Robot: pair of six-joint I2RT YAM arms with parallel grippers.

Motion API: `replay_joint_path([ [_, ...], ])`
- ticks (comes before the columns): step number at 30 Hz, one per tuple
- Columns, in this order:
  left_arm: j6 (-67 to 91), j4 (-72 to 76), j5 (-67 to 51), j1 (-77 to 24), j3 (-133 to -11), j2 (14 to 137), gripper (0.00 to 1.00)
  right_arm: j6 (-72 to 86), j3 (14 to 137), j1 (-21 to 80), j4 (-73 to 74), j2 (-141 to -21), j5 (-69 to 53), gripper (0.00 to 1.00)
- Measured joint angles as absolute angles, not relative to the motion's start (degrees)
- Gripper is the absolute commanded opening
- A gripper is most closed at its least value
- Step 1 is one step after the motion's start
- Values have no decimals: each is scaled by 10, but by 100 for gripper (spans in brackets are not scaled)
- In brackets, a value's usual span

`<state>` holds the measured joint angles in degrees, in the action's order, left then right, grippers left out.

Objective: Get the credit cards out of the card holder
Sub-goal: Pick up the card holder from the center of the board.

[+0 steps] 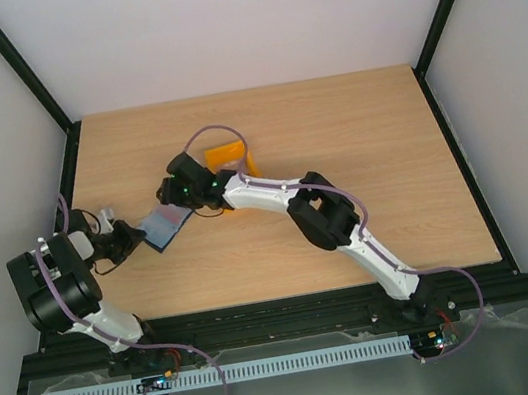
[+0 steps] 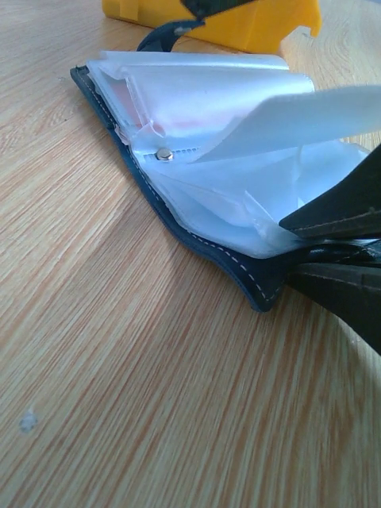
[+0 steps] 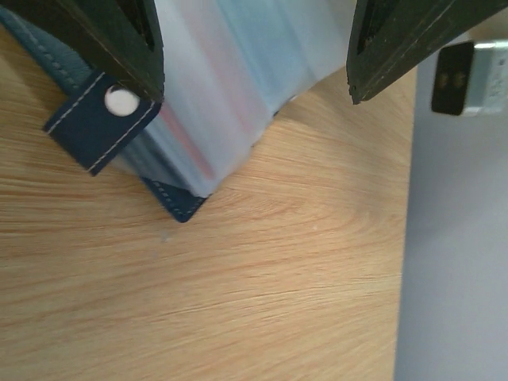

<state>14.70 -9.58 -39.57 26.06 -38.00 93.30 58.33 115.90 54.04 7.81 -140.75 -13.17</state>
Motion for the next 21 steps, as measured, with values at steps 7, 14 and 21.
replay_joint_path([
  [7,143,-96,-393,261,-380,932,2,595,1190,536,85,-1457,-176,56],
  [14,143,-97,-392,261,-381,932,2,610,1207,550,67,-1475,-237,49],
  [21,139,-98,-390,261,-382,932,2,615,1218,574,52,-1482,-285,48],
])
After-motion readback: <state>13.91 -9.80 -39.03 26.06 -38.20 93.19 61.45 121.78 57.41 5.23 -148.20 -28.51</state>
